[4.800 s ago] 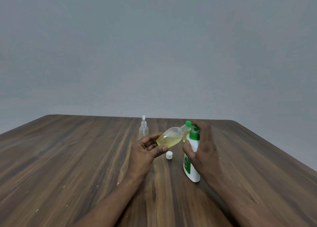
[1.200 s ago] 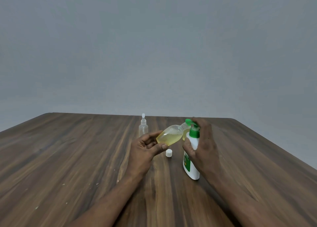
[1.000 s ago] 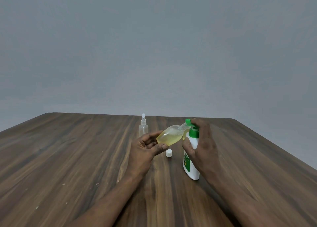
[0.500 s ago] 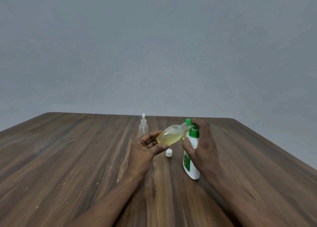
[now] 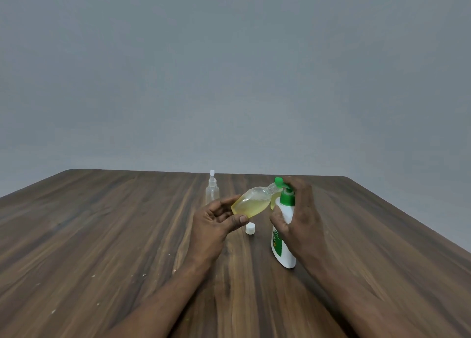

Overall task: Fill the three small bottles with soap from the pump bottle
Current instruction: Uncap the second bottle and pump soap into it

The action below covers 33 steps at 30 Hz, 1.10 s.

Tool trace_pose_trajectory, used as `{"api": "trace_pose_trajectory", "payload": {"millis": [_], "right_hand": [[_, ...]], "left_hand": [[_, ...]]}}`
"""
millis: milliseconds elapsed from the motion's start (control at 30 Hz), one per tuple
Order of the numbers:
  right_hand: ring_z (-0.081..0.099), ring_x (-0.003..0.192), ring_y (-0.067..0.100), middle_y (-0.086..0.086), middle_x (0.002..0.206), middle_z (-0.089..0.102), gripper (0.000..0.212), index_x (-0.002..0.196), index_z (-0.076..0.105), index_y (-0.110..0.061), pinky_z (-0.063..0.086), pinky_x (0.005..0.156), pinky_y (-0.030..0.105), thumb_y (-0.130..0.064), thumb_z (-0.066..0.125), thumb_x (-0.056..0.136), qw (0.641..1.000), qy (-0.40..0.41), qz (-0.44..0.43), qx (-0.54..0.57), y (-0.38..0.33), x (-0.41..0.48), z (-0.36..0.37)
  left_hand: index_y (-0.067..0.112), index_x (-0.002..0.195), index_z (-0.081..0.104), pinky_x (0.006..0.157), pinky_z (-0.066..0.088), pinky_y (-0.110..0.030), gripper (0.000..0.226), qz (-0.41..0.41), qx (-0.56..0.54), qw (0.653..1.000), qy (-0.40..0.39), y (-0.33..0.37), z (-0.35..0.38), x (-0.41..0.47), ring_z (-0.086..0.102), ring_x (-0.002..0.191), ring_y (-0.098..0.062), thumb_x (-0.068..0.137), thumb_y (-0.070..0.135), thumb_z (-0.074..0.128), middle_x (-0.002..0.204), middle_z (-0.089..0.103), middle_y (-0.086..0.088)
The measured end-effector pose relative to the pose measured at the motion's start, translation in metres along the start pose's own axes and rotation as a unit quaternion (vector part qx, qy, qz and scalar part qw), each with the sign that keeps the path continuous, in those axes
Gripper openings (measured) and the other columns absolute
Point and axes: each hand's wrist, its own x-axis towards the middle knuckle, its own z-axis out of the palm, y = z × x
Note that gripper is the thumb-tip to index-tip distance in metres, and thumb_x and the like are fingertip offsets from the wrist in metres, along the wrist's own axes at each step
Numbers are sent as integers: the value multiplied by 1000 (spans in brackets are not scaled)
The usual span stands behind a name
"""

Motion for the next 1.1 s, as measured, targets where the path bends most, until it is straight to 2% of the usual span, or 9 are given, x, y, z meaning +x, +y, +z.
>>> {"api": "trace_pose_trajectory", "payload": {"millis": [167,433,633,767,900,1100], "right_hand": [[55,104,6,-16,117,48,57,130,48,-24,48,83,24,-8,70,79,1000,-1,5,-2,0,0,0],[52,114,6,-14,129,43,70,139,41,-25,43,91,16,-4,70,78,1000,9,-6,-14,0,-1,2],[52,104,0,-15,118,46,56,132,48,-22,39,83,8,-15,63,78,1000,5,5,-10,-1,0,1],[53,105,2,-15,117,49,57,130,49,-22,41,83,12,-7,70,79,1000,3,13,-3,1,0,2],[55,107,7,-12,122,47,63,134,46,-22,47,85,23,-6,72,79,1000,8,3,-9,2,0,2],[53,109,5,-13,125,45,65,136,45,-22,46,87,21,-5,71,79,1000,9,-4,-14,0,0,1]], "left_hand": [[9,112,73,79,62,-31,42,1,-2,1000,0,1,0,-1,75,99,-25,76,-12,76,103,78,-10],[9,115,72,80,62,-31,43,7,9,1000,0,2,-2,-1,74,100,-25,76,-8,78,105,78,-9],[8,114,72,78,62,-30,43,7,7,1000,2,2,-1,-1,75,98,-25,76,-10,77,103,78,-10],[7,112,72,77,62,-29,42,2,0,1000,3,2,0,-1,75,96,-23,76,-13,76,102,78,-10],[7,112,72,78,62,-30,41,1,-5,1000,3,2,0,0,75,95,-22,76,-13,75,101,78,-11],[9,111,73,76,62,-29,40,3,-5,1000,6,3,-1,0,75,96,-21,78,-13,74,102,78,-11]]}}
